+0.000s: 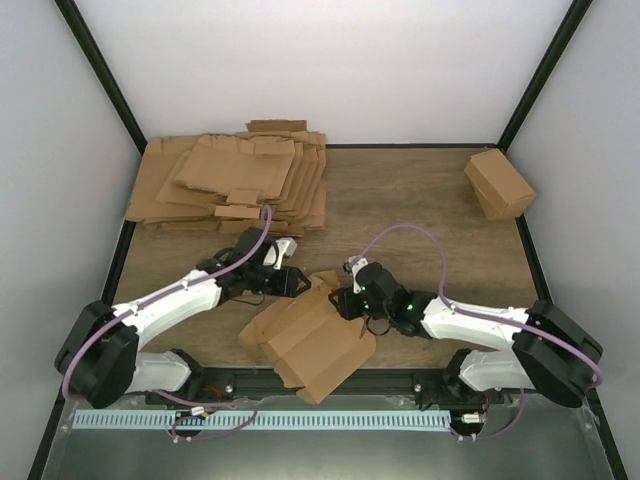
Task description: Fold the paper box
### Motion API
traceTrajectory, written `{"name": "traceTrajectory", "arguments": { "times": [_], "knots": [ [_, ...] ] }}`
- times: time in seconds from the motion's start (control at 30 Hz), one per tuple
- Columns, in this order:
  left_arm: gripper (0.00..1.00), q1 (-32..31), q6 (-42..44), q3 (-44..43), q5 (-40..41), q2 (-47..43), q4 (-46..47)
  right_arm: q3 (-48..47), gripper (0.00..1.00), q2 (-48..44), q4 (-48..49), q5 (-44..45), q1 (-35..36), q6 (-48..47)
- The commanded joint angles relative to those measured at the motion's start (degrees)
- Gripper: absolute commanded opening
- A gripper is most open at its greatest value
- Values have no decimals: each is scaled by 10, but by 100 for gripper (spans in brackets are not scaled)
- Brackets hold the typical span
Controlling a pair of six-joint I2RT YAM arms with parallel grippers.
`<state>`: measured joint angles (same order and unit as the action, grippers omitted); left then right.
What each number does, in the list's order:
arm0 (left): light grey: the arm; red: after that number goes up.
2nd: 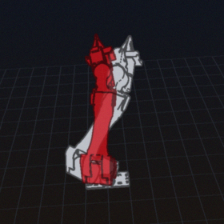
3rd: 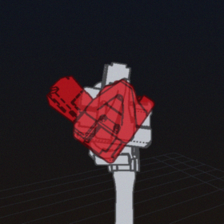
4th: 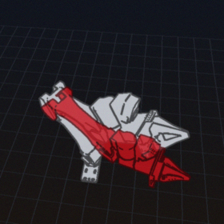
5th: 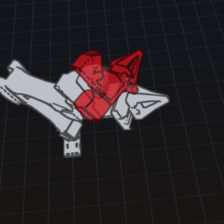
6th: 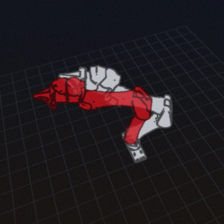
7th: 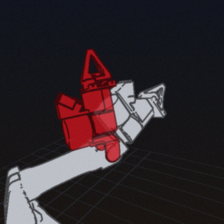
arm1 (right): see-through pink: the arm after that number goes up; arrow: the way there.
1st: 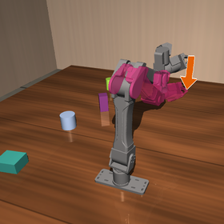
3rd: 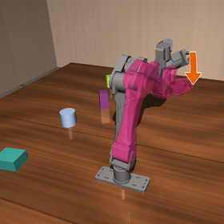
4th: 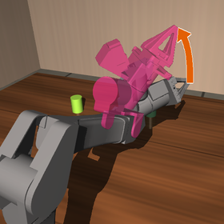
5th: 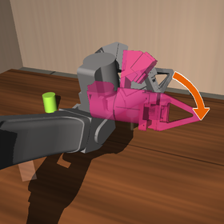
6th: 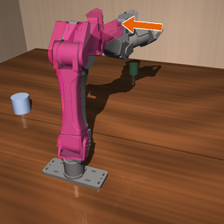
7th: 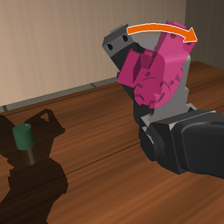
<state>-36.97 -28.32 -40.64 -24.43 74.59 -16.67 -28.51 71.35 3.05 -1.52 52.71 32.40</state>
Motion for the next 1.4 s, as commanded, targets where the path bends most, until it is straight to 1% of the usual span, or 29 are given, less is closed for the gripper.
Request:
{"name": "traceTrajectory", "arguments": {
  "times": [0.0,0.1,0.2,0.27,0.37,0.5,0.67,0.8,1.0,1.07,1.13,1.23,1.27,1.37],
  "knots": [
    [52,-4,-1,13,21,-23,-14,13,42,-26,-1,-8,13,18],
    [53,-4,1,15,19,-28,-15,26,44,-47,-16,-7,13,8],
    [53,-4,4,16,10,-21,-16,37,50,-74,-35,-6,13,2],
    [53,-4,4,17,4,-15,-15,40,50,-83,-53,-9,13,4],
    [54,-6,8,16,-1,-9,-17,42,50,-84,-74,-7,13,15],
    [55,-10,18,5,-6,1,-27,41,45,-75,-73,14,13,21],
    [55,-23,23,-7,-6,14,-36,26,45,-60,-74,89,13,23],
    [55,-30,26,-13,4,11,-46,21,48,-47,-61,143,13,4],
    [55,-33,34,-22,12,10,-62,1,59,-24,-52,164,8,-35],
    [55,-32,36,-22,11,12,-62,2,61,-29,-43,150,-5,-56],
    [55,-33,35,-21,12,13,-61,9,66,-32,-16,105,-27,-86],
    [55,-33,36,-21,11,15,-59,9,67,-14,4,30,-68,-117],
    [55,-33,37,-22,10,15,-59,6,66,-6,11,10,-74,-134],
    [55,-33,38,-24,9,16,-62,-15,49,26,10,-9,-76,-157]
  ]
}}
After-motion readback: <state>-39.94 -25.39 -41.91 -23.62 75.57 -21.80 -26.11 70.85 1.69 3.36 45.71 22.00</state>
